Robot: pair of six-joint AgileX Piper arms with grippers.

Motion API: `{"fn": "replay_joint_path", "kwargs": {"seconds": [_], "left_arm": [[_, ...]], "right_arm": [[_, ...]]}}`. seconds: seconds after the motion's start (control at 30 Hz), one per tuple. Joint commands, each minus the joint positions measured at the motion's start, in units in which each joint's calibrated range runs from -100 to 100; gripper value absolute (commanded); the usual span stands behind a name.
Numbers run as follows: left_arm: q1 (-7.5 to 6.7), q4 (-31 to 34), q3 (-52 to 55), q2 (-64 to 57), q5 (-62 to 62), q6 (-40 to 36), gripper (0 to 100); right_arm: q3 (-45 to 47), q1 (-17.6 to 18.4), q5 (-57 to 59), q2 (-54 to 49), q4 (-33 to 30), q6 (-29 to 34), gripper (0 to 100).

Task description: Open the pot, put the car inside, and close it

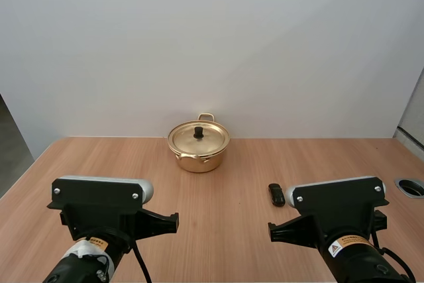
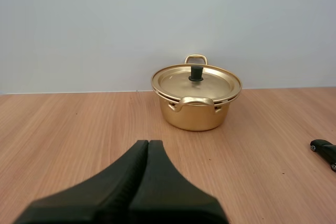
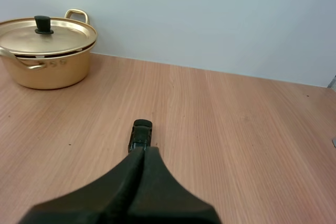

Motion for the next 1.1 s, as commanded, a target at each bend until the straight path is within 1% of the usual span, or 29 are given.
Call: {"fn": "replay_joint_path", "kwargs": {"seconds": [0.0, 0.23, 0.27, 0.37, 0.43, 0.5, 0.57, 0.67, 0.8, 0.87, 0.9, 0.97, 1.03, 1.07], "left_arm": [[-0.05, -0.05, 0.00, 0.00, 0.13, -0.02, 0], [-0.05, -0.05, 0.00, 0.00, 0.13, 0.58, 0], [-0.05, -0.05, 0.00, 0.00, -0.24, 2.02, 0], [-0.05, 0.20, -0.18, 0.00, -0.24, 6.52, 0], [-0.05, 0.20, -2.91, 0.00, 0.11, 6.77, 0], [-0.05, 0.20, -7.06, 2.17, 0.78, 7.00, 0], [-0.05, 0.20, -12.10, 7.38, 1.68, 6.89, 0], [-0.05, 0.20, -19.80, 18.81, 7.95, 6.70, 0], [-0.05, 0.20, -28.89, 36.78, 20.87, 0.97, 0], [-0.05, -0.71, -32.51, 44.13, 26.37, 0.35, 0], [-0.05, -1.22, -33.85, 47.63, 26.62, 0.93, 0], [-0.05, -3.70, -35.92, 53.67, 23.26, 2.69, 0], [-0.05, -10.50, -37.65, 58.73, 14.21, 2.71, 0], [-0.05, -12.86, -38.30, 60.48, 11.10, 2.93, 0]], "right_arm": [[0.00, -0.01, -0.03, 0.00, 0.07, -0.02, 0], [0.00, -0.01, -0.21, 0.00, 0.04, -0.02, 0], [0.00, -0.01, -1.45, 0.00, 0.04, -0.02, 0], [0.00, -0.01, -11.39, 0.00, 0.04, -0.02, 0], [-2.45, -0.01, -12.32, 0.00, 1.57, -0.02, 0], [-7.16, -0.01, -7.97, 1.96, 3.27, -0.02, 0], [-12.80, -0.01, -1.50, 5.88, 3.52, -0.02, 0], [-21.86, -0.01, 7.94, 16.51, 2.19, -0.02, 0], [-31.26, -0.01, 18.28, 31.66, 1.77, 0.93, 0], [-34.09, -0.01, 22.45, 37.87, 1.41, 1.48, 0], [-35.31, -0.01, 24.19, 41.00, 2.43, 1.96, 0], [-37.37, -0.01, 24.93, 46.78, 2.45, 1.96, 0], [-39.26, -0.01, 24.70, 51.90, 2.45, 1.96, 0], [-39.88, -0.01, 23.33, 53.70, 2.45, 1.96, 0]]}}
